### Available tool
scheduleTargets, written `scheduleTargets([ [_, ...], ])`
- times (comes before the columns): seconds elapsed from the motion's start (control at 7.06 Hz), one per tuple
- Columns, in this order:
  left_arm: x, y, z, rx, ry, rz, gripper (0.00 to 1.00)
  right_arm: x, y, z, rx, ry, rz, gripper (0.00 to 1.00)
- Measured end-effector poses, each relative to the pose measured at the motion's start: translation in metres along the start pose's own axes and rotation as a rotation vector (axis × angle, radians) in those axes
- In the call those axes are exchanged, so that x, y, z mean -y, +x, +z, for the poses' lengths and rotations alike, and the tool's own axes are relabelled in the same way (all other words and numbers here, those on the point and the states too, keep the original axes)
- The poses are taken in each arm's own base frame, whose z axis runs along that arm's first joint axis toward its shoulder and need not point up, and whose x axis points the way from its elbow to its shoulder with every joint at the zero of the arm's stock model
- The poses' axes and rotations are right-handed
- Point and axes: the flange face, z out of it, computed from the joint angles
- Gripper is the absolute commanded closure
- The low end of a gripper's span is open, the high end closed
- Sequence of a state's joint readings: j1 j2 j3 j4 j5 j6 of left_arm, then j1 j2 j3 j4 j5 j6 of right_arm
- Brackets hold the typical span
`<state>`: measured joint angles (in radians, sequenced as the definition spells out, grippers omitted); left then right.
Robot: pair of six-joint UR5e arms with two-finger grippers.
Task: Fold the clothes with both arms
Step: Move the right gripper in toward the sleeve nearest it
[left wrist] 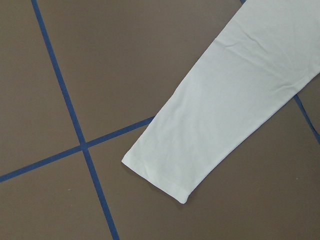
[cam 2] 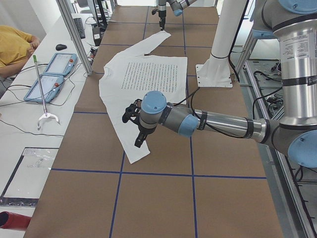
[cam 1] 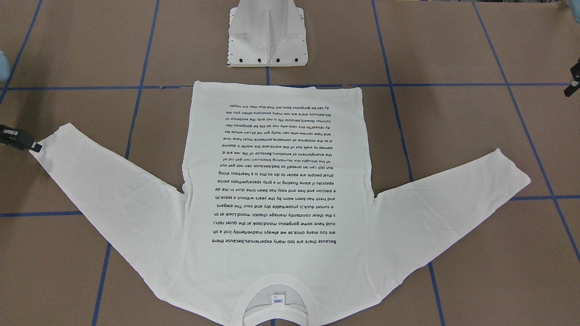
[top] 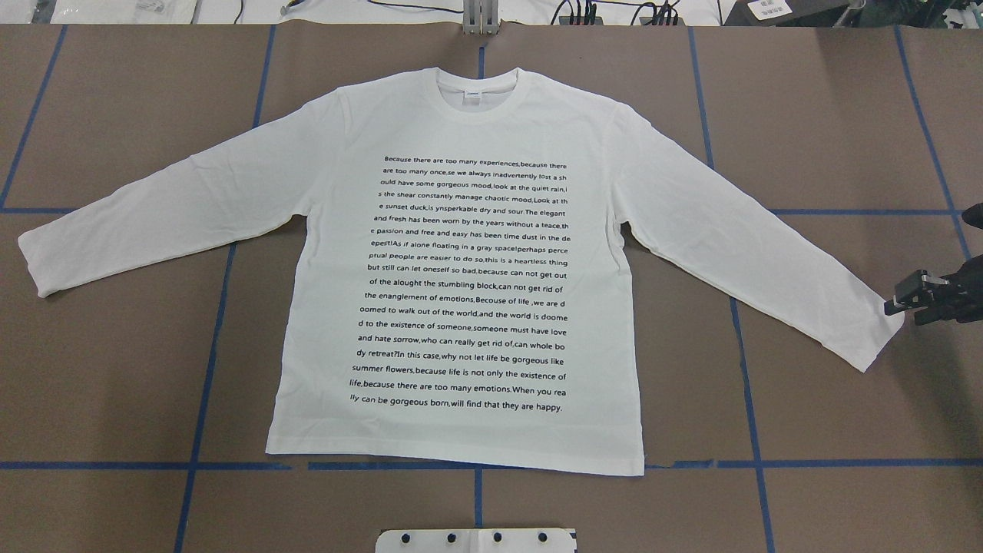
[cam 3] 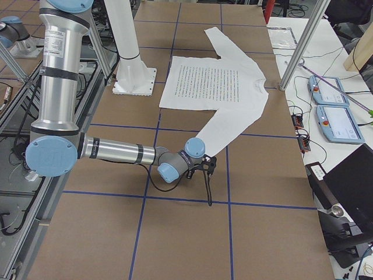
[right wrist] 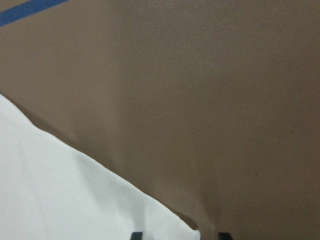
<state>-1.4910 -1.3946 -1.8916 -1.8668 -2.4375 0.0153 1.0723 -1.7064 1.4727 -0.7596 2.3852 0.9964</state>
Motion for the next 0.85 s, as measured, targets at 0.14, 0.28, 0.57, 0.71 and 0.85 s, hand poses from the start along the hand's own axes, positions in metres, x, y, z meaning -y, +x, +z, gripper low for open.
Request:
scheduleTargets([
  [0.14,0.0000,0.0005,-0.0004,0.000,0.001,0.001,0.00,0.0001,-0.0008,0.0007,0.000,-0.001,-0.001,0.41],
  [0.28,-0.0002,0.0008,-0.0007,0.000,0.001,0.003,0.00,0.0003,-0.0019,0.0013,0.000,-0.001,-0.003,0.41],
  [0.57,-0.0002,0.0016,-0.0013,0.000,0.002,0.006,0.00,0.0004,-0.0040,0.0029,-0.001,-0.003,-0.007,0.42],
  [0.71,0.0000,0.0024,-0.0020,0.000,0.003,0.008,0.00,0.0005,-0.0042,0.0032,-0.001,-0.003,-0.008,0.59],
  [0.85,0.0001,0.0028,-0.0026,0.000,0.004,0.009,0.00,0.0003,-0.0044,0.0037,-0.001,-0.004,-0.009,0.83],
])
